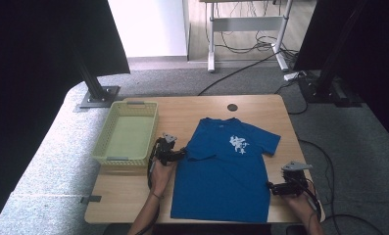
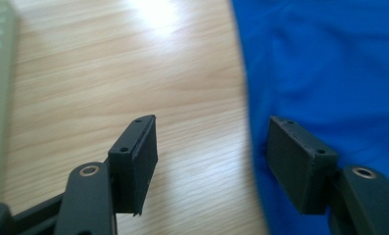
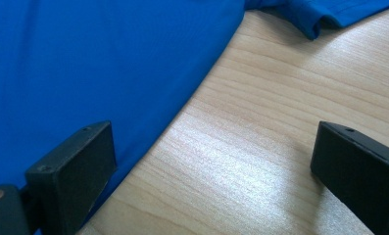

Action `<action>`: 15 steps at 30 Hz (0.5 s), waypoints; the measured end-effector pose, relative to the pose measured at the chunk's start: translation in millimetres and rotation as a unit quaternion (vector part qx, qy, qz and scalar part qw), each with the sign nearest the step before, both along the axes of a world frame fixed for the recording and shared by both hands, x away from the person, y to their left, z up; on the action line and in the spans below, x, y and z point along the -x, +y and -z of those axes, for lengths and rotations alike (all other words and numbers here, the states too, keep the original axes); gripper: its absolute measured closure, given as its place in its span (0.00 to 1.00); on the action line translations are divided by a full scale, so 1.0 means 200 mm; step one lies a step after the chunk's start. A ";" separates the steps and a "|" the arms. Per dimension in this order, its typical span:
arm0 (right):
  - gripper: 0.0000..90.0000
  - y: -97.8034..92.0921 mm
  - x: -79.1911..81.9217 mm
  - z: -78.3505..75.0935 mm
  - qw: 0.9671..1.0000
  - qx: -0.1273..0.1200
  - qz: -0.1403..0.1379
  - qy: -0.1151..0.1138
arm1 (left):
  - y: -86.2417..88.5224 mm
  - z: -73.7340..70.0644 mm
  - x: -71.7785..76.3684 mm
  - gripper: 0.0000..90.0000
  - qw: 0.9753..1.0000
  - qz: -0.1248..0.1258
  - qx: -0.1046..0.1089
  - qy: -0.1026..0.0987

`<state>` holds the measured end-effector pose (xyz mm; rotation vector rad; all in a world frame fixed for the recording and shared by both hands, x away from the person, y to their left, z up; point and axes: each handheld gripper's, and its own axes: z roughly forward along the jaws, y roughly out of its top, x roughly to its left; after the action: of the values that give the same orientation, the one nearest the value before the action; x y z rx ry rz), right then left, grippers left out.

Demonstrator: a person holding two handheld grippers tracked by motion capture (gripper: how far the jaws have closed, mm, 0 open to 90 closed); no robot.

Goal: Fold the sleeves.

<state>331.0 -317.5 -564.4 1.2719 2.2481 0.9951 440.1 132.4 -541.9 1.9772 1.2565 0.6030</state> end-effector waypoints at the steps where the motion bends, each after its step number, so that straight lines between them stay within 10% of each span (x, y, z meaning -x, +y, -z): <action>1: 0.03 0.00 0.00 0.00 1.000 0.000 0.000 0.000 | -0.01 0.00 0.00 0.40 1.000 0.004 -0.001 0.000; 8: 0.03 0.00 0.00 0.00 1.000 0.000 0.000 0.000 | -0.02 0.03 -0.01 0.39 0.999 -0.009 -0.033 0.017; 15: 0.03 0.00 0.00 0.00 1.000 0.000 0.000 0.000 | 0.01 0.00 0.00 0.39 1.000 -0.022 -0.013 0.014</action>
<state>331.0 -317.5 -564.5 1.2718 2.2476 0.9956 440.4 134.2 -541.3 1.9890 1.3189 0.6184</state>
